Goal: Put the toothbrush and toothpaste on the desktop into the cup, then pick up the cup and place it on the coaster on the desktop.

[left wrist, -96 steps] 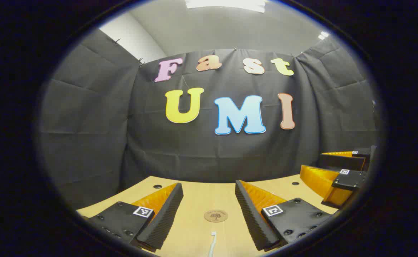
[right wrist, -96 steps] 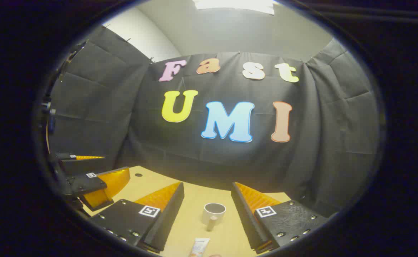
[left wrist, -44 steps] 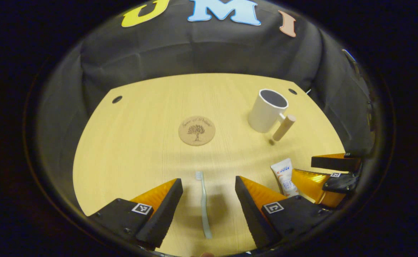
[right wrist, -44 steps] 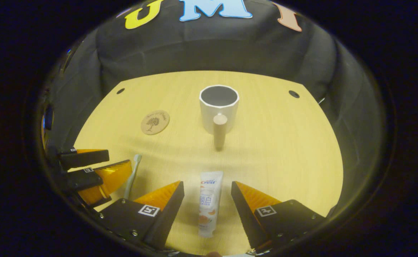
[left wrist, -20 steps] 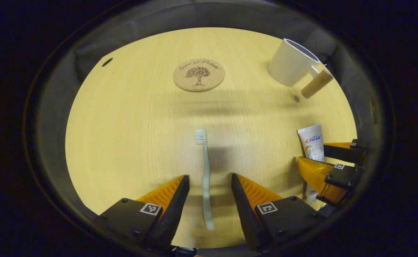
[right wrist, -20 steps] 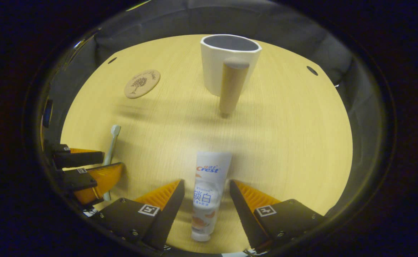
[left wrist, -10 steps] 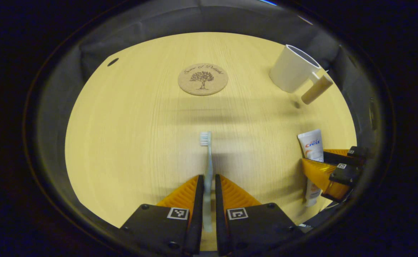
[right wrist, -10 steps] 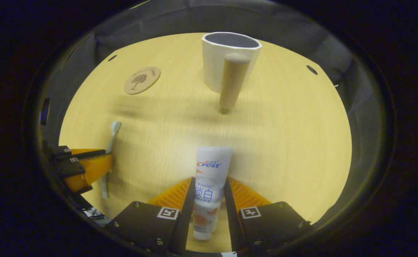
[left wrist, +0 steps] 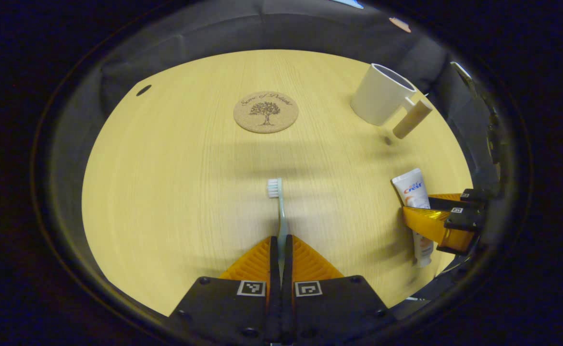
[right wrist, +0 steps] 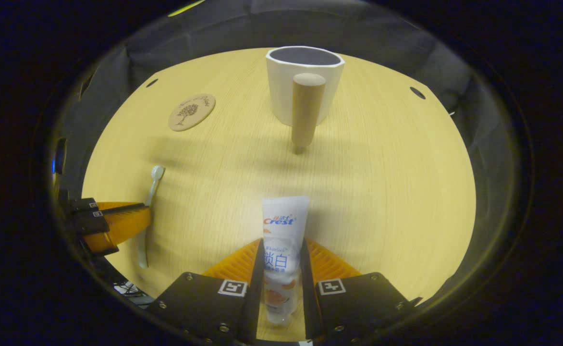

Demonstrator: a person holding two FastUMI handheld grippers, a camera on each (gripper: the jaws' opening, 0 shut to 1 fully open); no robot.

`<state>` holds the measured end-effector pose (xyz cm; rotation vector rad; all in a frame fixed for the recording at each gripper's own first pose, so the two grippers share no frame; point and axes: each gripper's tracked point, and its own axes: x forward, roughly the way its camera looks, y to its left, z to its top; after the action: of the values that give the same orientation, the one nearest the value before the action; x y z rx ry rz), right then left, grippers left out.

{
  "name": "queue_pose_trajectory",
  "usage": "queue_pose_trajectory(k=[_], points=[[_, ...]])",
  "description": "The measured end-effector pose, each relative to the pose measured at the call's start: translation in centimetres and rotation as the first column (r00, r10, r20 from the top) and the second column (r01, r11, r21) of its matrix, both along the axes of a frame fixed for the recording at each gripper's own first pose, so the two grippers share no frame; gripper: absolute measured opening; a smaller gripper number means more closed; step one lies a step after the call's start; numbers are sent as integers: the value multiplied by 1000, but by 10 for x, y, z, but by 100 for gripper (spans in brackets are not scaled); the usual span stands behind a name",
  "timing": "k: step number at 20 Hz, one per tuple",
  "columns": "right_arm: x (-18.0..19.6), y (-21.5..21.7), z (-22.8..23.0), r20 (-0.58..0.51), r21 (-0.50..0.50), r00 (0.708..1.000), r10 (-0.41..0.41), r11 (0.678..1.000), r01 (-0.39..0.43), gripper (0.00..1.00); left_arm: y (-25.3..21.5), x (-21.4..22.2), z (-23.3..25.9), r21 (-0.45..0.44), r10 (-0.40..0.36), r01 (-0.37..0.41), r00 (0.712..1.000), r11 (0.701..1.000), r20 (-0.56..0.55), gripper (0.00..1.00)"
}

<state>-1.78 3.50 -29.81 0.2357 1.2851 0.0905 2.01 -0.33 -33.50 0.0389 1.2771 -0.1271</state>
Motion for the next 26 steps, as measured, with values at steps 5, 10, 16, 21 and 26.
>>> queue_pose_trajectory(k=[5,10,16,21,26], points=[[-1,-2,1,28,13,999,-23,1000,23,33,0,-4,12,-45,31,-29,999,999,44,8],[1,0,16,123,28,992,-1,1000,-3,33,-10,0,29,-95,38,-25,990,995,134,8],[6,0,42,256,66,965,-54,997,38,33,-15,3,57,-164,70,-31,968,986,240,8],[15,-5,60,364,75,927,-95,995,73,27,-20,11,70,-205,89,-27,950,978,300,8],[29,-15,96,480,60,871,-109,994,91,27,-26,22,84,-238,108,-23,930,971,351,8]])
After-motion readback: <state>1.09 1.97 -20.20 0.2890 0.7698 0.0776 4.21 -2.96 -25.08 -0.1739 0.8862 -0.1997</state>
